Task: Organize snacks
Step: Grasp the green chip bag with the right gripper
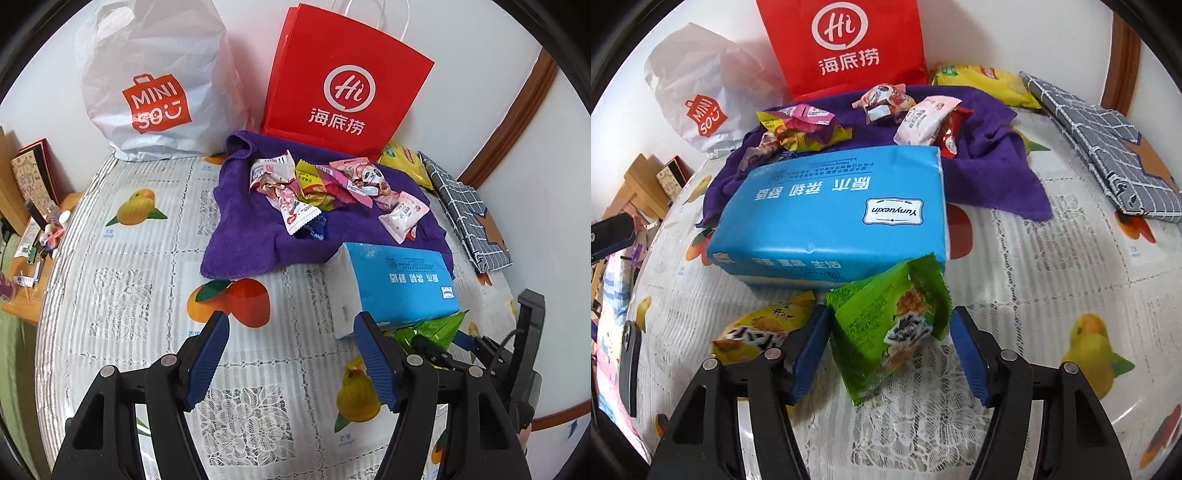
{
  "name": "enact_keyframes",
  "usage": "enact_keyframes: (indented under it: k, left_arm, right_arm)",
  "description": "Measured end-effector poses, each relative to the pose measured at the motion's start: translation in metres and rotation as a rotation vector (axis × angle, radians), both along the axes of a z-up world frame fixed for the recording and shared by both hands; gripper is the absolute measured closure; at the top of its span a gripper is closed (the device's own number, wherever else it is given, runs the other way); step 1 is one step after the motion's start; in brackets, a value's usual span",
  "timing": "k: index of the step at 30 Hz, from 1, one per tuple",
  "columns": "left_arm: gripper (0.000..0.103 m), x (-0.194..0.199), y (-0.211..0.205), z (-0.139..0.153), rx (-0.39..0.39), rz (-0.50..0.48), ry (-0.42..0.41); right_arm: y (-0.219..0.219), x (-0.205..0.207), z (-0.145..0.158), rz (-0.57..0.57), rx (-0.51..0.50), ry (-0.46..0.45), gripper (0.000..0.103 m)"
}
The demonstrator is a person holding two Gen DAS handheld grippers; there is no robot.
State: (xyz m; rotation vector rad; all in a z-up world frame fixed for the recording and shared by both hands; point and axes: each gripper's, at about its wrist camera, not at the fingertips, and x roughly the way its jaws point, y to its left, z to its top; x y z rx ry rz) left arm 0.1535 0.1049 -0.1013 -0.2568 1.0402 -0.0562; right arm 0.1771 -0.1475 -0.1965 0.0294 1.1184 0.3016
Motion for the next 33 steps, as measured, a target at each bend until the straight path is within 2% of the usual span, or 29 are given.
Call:
enact_keyframes:
  k: [7,9,11,15,24,33]
  left_arm:
    - [0.035,0.000,-0.003,-0.005,0.001,-0.018,0.006]
    - [0.035,-0.001,-0.005,-0.007,0.002,-0.023,0.009]
    - [0.035,-0.002,-0.006,-0.009,-0.001,-0.029,0.014]
    - [0.035,-0.003,-0.013,-0.017,-0.018,-0.048,0.032]
    - [0.035,-0.010,-0.049,-0.026,-0.024,-0.142,0.044]
    - [0.031,-0.018,-0.092,-0.025,-0.014,-0.273,0.021]
  right_arm:
    - [0.007,0.004,-0.006,-0.004,-0.015,-0.025,0.030]
    - [0.006,0.003,-0.006,-0.009,-0.007,-0.035,0.033]
    - [0.005,0.000,-0.004,0.002,0.010,-0.042,0.041]
    - [-0.002,-0.004,0.000,-0.012,-0.021,-0.071,0.043]
    - [-0.045,-0.014,0.022,-0.098,0.007,-0.126,0.044]
    - [-0.085,-0.020,0.026,-0.177,0.008,-0.127,0.044]
